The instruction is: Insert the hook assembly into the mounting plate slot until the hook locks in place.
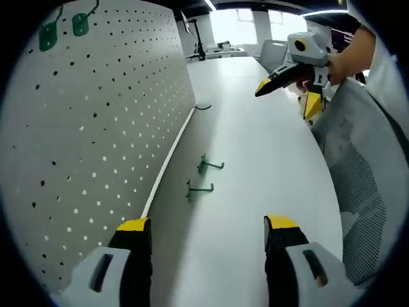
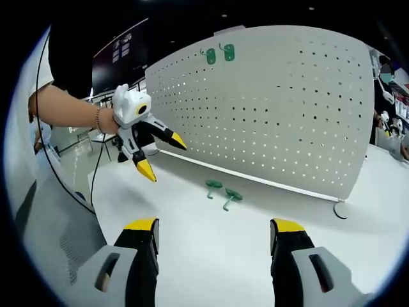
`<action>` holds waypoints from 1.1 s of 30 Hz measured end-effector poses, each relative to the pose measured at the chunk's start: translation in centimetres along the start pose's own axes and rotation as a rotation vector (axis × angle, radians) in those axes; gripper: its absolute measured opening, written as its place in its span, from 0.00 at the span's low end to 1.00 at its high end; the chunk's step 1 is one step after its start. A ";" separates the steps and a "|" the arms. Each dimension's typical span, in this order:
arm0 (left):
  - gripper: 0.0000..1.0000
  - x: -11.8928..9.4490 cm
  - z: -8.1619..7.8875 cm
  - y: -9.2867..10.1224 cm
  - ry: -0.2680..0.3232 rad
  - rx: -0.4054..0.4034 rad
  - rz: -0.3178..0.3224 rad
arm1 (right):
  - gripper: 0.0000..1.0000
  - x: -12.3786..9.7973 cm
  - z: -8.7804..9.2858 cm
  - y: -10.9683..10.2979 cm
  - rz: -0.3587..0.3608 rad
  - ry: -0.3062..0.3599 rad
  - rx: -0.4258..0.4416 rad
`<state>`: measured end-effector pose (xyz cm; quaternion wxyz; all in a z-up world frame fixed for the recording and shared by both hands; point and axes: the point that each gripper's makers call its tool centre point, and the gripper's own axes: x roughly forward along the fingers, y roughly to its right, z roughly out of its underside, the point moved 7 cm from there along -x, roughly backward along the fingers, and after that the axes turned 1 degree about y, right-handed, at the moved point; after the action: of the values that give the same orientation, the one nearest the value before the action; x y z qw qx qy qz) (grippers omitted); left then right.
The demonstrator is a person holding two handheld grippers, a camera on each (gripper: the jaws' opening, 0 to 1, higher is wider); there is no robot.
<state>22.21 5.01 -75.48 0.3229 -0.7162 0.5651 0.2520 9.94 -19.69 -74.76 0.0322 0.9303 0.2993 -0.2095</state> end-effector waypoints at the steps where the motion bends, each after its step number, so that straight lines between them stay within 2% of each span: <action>1: 0.73 0.1 0.0 -0.1 -0.006 0.010 0.007 | 0.69 0.0 0.0 0.0 0.000 -0.001 -0.003; 9: 0.73 1.8 -0.1 -0.5 -0.064 0.087 0.078 | 0.69 0.1 0.1 -0.2 -0.004 -0.008 -0.008; 17: 0.72 3.1 -0.7 -1.9 -0.114 0.126 0.141 | 0.69 0.3 0.3 -0.4 -0.016 -0.018 -0.015; 26: 0.71 5.2 -0.9 -2.3 -0.171 0.153 0.209 | 0.69 0.4 0.5 -0.5 -0.025 -0.028 -0.016; 33: 0.70 6.9 -1.1 -3.1 -0.210 0.178 0.239 | 0.70 0.4 0.8 -0.5 -0.026 -0.042 -0.002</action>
<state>26.82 0.18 -79.15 0.4098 -0.5822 0.6296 0.3109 9.69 -19.24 -75.61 0.0366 0.9217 0.3108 -0.2294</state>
